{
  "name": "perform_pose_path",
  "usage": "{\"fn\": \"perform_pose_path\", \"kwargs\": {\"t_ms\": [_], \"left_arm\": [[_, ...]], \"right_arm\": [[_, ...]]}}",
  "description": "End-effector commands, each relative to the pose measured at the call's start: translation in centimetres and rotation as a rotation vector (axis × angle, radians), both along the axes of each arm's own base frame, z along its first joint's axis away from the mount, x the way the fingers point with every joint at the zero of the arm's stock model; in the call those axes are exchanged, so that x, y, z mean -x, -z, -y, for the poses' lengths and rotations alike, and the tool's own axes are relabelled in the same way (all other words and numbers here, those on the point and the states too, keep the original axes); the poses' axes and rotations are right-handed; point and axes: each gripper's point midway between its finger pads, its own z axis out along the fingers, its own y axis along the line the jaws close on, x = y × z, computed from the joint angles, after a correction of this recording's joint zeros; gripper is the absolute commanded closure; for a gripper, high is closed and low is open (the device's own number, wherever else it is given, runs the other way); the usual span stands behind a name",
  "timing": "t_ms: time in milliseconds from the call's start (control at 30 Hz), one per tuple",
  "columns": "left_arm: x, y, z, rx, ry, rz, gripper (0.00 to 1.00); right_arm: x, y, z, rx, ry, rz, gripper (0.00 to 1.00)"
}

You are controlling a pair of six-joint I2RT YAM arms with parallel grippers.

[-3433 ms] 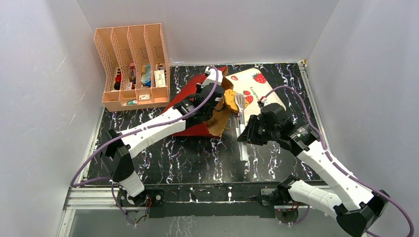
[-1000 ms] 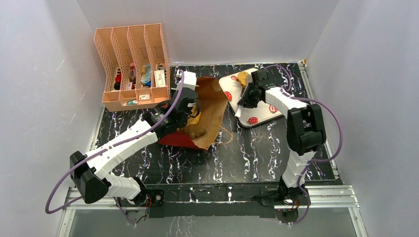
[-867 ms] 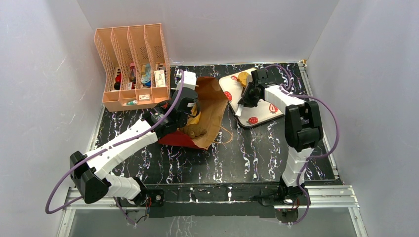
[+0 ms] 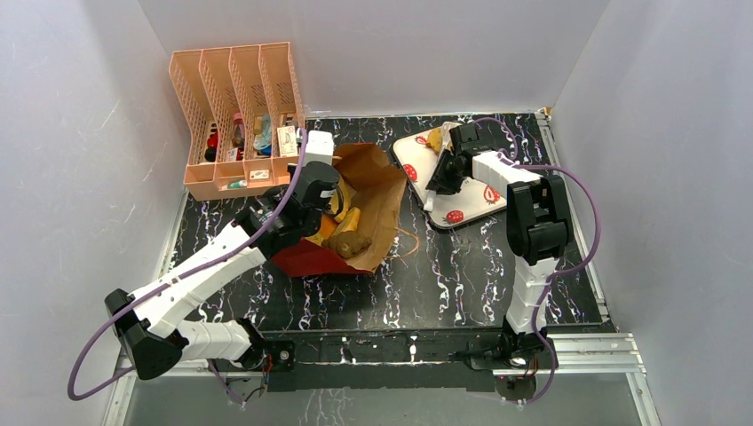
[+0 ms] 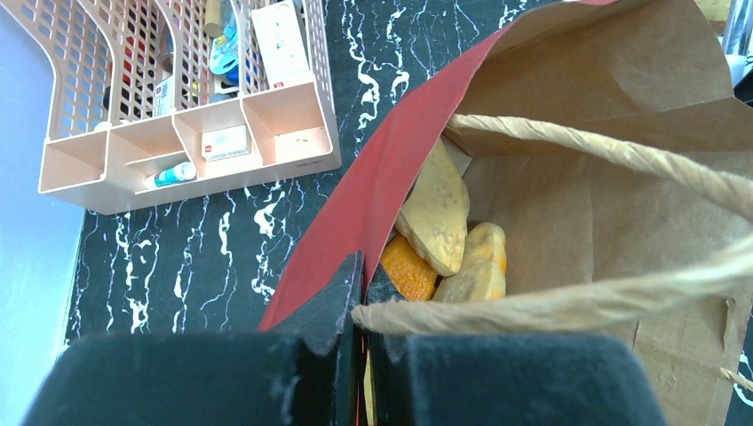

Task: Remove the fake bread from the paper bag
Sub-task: Place the fake bread in the container.

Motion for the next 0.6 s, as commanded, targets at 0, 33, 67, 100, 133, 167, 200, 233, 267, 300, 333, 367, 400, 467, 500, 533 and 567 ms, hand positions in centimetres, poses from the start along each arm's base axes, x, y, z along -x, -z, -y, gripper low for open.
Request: {"fn": "perform_pose_path", "kwargs": {"t_ms": [0, 33, 67, 100, 133, 167, 200, 233, 267, 300, 333, 367, 400, 467, 500, 533, 567], "left_arm": [[0.2, -2.1, -1.1, 0.038, -0.039, 0.052, 1.00], [0.2, -2.0, -1.1, 0.037, -0.039, 0.052, 1.00], [0.2, -2.0, -1.0, 0.037, -0.038, 0.051, 1.00], [0.2, -2.0, -1.0, 0.038, -0.036, 0.050, 1.00], [0.1, -2.0, -0.9, 0.037, -0.036, 0.050, 1.00], [0.1, -2.0, -0.9, 0.038, -0.036, 0.050, 1.00], [0.1, -2.0, -0.9, 0.038, -0.036, 0.050, 1.00], [0.1, -2.0, -0.8, 0.039, -0.034, 0.050, 1.00], [0.1, -2.0, -0.8, 0.040, -0.035, 0.051, 1.00], [0.0, -2.0, -0.8, 0.041, -0.035, 0.051, 1.00], [0.0, -2.0, -0.8, 0.041, -0.036, 0.052, 1.00], [0.0, -2.1, -0.8, 0.041, -0.034, 0.053, 1.00], [0.0, -2.1, -0.7, 0.041, -0.034, 0.053, 1.00], [0.0, -2.1, -0.7, 0.038, -0.033, 0.052, 1.00], [0.0, -2.1, -0.8, 0.039, -0.034, 0.053, 1.00], [0.0, -2.2, -0.8, 0.039, -0.034, 0.054, 1.00], [0.0, -2.2, -0.8, 0.039, -0.034, 0.055, 1.00]], "right_arm": [[-1.5, -0.9, 0.2, 0.024, -0.023, 0.058, 0.77], [-1.6, -0.8, 0.2, 0.025, -0.026, 0.056, 0.80], [-1.6, -0.8, 0.2, 0.026, -0.026, 0.054, 0.82], [-1.6, -0.8, 0.2, 0.026, -0.030, 0.056, 0.85], [-1.6, -0.8, 0.2, 0.026, -0.031, 0.056, 0.87], [-1.6, -0.9, 0.2, 0.026, -0.032, 0.057, 0.90], [-1.6, -0.9, 0.2, 0.026, -0.033, 0.058, 0.92], [-1.5, -1.0, 0.2, 0.026, -0.034, 0.058, 0.93], [-1.5, -1.1, 0.1, 0.025, -0.035, 0.058, 0.94], [-1.5, -1.2, 0.1, 0.022, -0.036, 0.060, 0.95], [-1.4, -1.3, 0.1, 0.019, -0.038, 0.061, 0.96], [-1.4, -1.4, 0.0, 0.017, -0.038, 0.063, 0.97], [-1.4, -1.5, 0.0, 0.013, -0.039, 0.063, 0.97], [-1.4, -1.8, -0.1, 0.005, -0.038, 0.067, 0.98], [-1.4, -2.0, -0.2, 0.001, -0.038, 0.071, 0.99], [-1.4, -2.3, -0.3, -0.003, -0.039, 0.076, 0.99], [-1.4, -2.5, -0.3, -0.008, -0.037, 0.080, 0.99]]}}
